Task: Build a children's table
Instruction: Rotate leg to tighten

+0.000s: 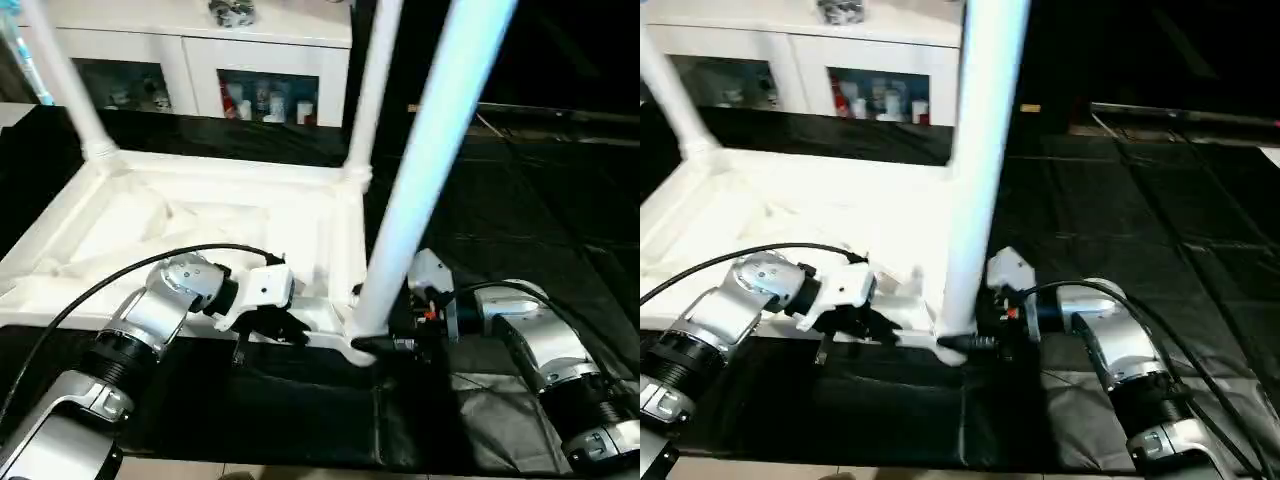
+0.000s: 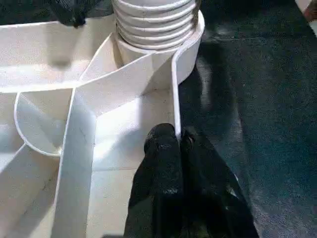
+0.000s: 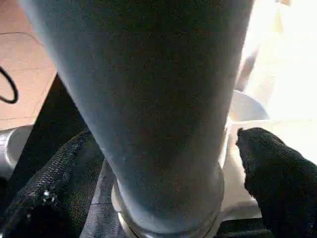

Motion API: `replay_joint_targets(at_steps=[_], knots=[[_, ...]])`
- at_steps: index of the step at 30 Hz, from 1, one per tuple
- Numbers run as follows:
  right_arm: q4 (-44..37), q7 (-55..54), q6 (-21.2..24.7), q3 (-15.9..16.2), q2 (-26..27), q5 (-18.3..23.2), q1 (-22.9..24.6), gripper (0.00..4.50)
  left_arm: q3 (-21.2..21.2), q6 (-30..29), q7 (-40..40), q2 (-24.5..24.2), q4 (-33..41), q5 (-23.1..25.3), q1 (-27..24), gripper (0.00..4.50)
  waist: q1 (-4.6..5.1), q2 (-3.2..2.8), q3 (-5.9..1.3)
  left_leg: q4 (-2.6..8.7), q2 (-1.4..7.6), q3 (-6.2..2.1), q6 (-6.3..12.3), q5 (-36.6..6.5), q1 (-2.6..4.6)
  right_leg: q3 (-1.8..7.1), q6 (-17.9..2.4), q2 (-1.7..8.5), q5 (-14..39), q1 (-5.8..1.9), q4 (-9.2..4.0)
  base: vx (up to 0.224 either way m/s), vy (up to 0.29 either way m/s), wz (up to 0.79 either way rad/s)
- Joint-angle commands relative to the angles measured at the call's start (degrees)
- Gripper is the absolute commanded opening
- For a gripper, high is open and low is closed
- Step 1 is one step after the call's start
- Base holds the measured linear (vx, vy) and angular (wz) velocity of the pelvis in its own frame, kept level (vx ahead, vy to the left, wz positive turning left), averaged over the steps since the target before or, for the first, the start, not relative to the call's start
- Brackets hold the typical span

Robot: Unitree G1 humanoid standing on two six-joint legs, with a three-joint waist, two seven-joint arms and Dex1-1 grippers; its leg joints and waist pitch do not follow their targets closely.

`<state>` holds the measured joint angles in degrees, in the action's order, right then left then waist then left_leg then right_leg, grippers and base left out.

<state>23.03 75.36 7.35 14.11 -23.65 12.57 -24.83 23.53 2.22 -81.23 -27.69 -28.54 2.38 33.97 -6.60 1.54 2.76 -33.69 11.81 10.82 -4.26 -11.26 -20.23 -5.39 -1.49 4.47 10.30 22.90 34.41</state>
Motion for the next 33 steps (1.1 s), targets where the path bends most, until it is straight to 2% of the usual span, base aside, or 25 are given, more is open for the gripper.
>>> replay_joint_targets(at_steps=[1, 10, 11, 14, 16, 18, 21, 23, 26, 27, 28, 29, 30, 31, 32, 33], knots=[[0.7, 0.7, -0.2, 0.2, -0.4, -0.7, -1.1, 4.12, 2.3, 0.9, -2.2, 0.1, 1.5, 0.9, -0.6, 0.0, 0.33, 0.16, -3.58, 3.9, 2.26, -0.54, 2.35, -7.4, 0.43, 3.42, -12.1, 4.37, 9.0, -2.98, -3.06, 0.0, 0.0, 0.0], [1.4, 2.4, 0.1, 0.5, -0.4, 0.0, -1.5, 3.54, 2.7, 1.2, -2.9, -0.3, 1.6, 0.8, -0.9, 0.0, 0.28, 0.16, -3.65, 3.74, 2.24, -0.43, 2.53, -7.0, 0.41, 3.39, -12.1, 4.29, 8.8, -2.97, -2.99, 0.0, 0.0, 0.0], [1.5, 2.4, -0.2, 0.6, -0.4, -0.1, -1.4, 3.34, 2.6, 1.1, -2.8, -0.3, 1.5, 0.8, -0.9, 0.0, 0.25, 0.12, -3.69, 3.73, 2.22, -0.43, 2.53, -6.9, 0.42, 3.38, -12.2, 4.3, 8.5, -3.0, -2.97, 0.0, 0.0, 0.0], [1.9, 2.7, -0.4, 0.7, -0.5, -0.2, -1.3, 3.26, 2.5, 0.9, -2.2, -0.2, 1.4, 0.9, -1.0, 0.0, 0.25, 0.14, -3.67, 3.71, 2.22, -0.43, 2.53, -7.2, 0.43, 3.37, -12.3, 4.27, 8.5, -3.01, -2.95, 0.0, 0.0, 0.0], [2.1, 2.9, -0.3, 0.8, -0.2, -0.1, -1.2, 2.87, 2.2, 0.0, -1.4, 0.3, 1.5, 0.6, -1.3, 0.0, 0.22, 0.15, -3.7, 3.69, 2.21, -0.43, 2.49, -7.1, 0.43, 3.37, -12.2, 4.28, 8.6, -3.02, -2.94, 0.0, 0.0, 0.0], [2.2, 2.8, -0.2, 0.8, 0.0, 0.0, -1.2, 2.77, 2.0, -0.4, -1.3, 0.6, 1.4, 0.4, -1.3, 0.0, 0.24, 0.06, -3.73, 3.66, 2.2, -0.45, 2.44, -7.0, 0.39, 3.36, -12.3, 4.28, 8.3, -3.06, -2.89, 0.0, 0.0, 0.0], [1.5, 2.2, 1.2, 0.5, 0.6, 0.7, -0.6, 2.69, 1.4, -1.9, -0.5, 1.0, 1.5, -0.1, -1.3, 0.0, 0.21, 0.08, -3.66, 3.66, 2.19, -0.45, 2.42, -7.2, 0.38, 3.35, -12.5, 4.25, 8.6, -3.06, -2.94, 0.0, 0.0, 0.0], [0.3, -1.5, 3.9, 0.2, 2.1, 0.6, 0.7, 2.68, 0.3, -5.0, 2.5, 2.5, 1.1, -0.4, -1.2, 0.0, 0.19, -0.08, -3.6, 3.69, 2.22, -0.47, 2.17, -7.8, 0.45, 3.36, -12.4, 4.31, 9.5, -2.99, -3.06, 0.0, 0.0, 0.0], [-0.1, -8.0, 6.5, 0.1, 4.6, -0.8, 2.0, 2.67, -1.3, -8.7, 6.7, 4.9, 0.3, -0.8, -0.6, 0.0, 0.46, 0.07, -3.2, 3.99, 2.08, -0.58, 0.95, -10.3, 0.54, 3.42, -10.9, 4.37, 14.8, -2.87, -3.73, 0.0, 0.0, 0.0], [0.0, -9.4, 6.6, 0.2, 5.2, -1.4, 2.2, 2.67, -1.5, -9.4, 7.6, 5.4, 0.2, -0.8, -0.4, 0.0, 0.66, 0.01, -2.94, 4.14, 1.91, -0.67, 0.18, -12.5, 0.65, 3.35, -9.2, 4.42, 20.1, -2.68, -4.4, 0.0, 0.0, 0.0], [1.6, -15.3, 7.0, -0.5, 8.2, -2.5, 2.4, 2.67, -2.4, -11.5, 11.7, 7.4, -0.6, -0.3, 0.5, 0.0, 0.71, -0.1, -2.85, 4.14, 1.84, -0.86, -0.24, -14.4, 0.95, 3.3, -7.8, 4.68, 25.1, -2.51, -5.06, -0.051, -0.007, -0.03], [3.7, -21.6, 7.3, -1.8, 11.7, -3.0, 2.0, 2.67, -3.4, -13.2, 16.2, 9.6, -1.5, 0.2, 1.5, 0.0, 0.93, -0.32, -2.78, 4.18, 1.84, -0.84, -0.62, -14.7, 0.98, 3.39, -7.3, 4.61, 26.2, -2.39, -5.15, 0.0, 0.0, 0.0], [3.7, -21.6, 7.3, -1.8, 11.7, -3.0, 2.0, 2.67, -3.4, -13.2, 16.2, 9.6, -1.5, 0.2, 1.5, 0.0, 1.39, -0.15, -2.41, 4.25, 1.62, -1.01, -1.37, -16.6, 1.27, 3.09, -6.2, 4.6, 30.3, -1.92, -5.83, 0.0, 0.0, 0.0], [7.3, -31.7, 8.8, -4.6, 17.1, -3.0, 0.6, 2.67, -4.9, -16.5, 22.0, 12.9, -2.5, 0.5, 3.0, 0.0, 2.15, -0.29, -2.14, 4.37, 1.46, -1.4, -2.06, -19.3, 1.47, 2.64, -4.4, 4.74, 35.4, -1.97, -6.42, 0.0, 0.0, 0.0], [7.3, -31.7, 8.8, -4.6, 17.1, -3.0, 0.6, 2.66, -4.9, -16.5, 22.0, 12.9, -2.5, 0.5, 3.0, 0.0, 2.51, -0.22, -2.13, 4.33, 1.36, -1.65, -2.42, -20.5, 1.55, 2.17, -3.4, 4.77, 37.6, -2.04, -6.63, -0.057, 0.013, -0.15], [11.0, -39.0, 9.2, -6.8, 20.9, -2.7, -1.6, 2.66, -6.0, -18.8, 26.9, 15.7, -3.7, 0.8, 4.4, 0.0, 2.93, -0.67, -2.29, 4.12, 1.11, -2.06, -2.58, -22.4, 1.87, 1.47, -1.7, 4.94, 40.5, -2.13, -7.42, -0.057, 0.013, -0.15]])
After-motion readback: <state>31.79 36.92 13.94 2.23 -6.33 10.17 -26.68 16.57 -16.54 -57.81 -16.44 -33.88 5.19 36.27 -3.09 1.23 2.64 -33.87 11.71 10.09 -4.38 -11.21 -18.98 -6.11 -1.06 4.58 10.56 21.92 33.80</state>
